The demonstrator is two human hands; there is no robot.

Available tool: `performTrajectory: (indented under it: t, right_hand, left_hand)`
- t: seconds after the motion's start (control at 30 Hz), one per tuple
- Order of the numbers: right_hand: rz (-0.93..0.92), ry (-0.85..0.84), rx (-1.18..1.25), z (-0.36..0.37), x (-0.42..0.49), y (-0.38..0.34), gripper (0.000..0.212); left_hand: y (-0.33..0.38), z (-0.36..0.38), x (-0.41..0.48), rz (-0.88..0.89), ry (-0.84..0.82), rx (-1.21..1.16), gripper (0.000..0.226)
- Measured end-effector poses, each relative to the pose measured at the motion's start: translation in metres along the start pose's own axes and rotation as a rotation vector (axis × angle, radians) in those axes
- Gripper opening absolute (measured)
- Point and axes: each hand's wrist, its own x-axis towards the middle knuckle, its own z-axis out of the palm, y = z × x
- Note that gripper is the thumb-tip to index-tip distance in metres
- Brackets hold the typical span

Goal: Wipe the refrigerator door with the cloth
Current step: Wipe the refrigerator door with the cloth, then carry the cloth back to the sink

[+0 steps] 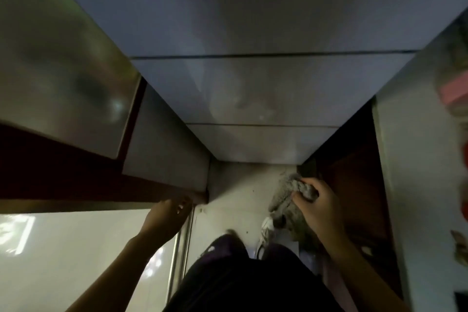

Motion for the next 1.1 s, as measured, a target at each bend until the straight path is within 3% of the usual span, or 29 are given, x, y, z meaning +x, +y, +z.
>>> performTrajectory:
  t: [0.17, 0.33, 0.53, 0.7, 0.8, 0.87, 1.1]
  right_hand:
    - [0.160, 0.071, 0.032, -0.010, -0.040, 0.027, 0.034]
    - [0.194, 0.213, 0.069, -0.013, -0.069, 0.030, 0.033]
    - [0.357, 0.445, 0.121, 0.002, -0.110, 0.020, 0.029]
    - [0.533, 0.717, 0.205, 0.031, -0.172, 0.003, 0.032]
    - [0.631, 0.850, 0.311, 0.059, -0.218, -0.001, 0.031]
    - [0.688, 0.945, 0.364, 0.079, -0.251, -0.003, 0.037]
    - [0.938, 1.279, 0.587, 0.150, -0.372, 0.006, 0.039]
  left_hand:
    - [0.014, 0.008, -0.001, 0.073, -0.077, 0.058, 0.025]
    - [0.037, 0.008, 0.037, 0.157, -0.222, 0.133, 0.021]
    - [0.062, 0.018, 0.089, 0.379, -0.420, 0.242, 0.020]
    - [0.076, 0.018, 0.100, 0.616, -0.564, 0.387, 0.024]
    - [0.087, 0.025, 0.100, 0.697, -0.667, 0.497, 0.039]
    - [0.098, 0.032, 0.095, 0.752, -0.679, 0.532, 0.026]
    - [0.145, 0.089, 0.018, 1.026, -0.796, 0.754, 0.018]
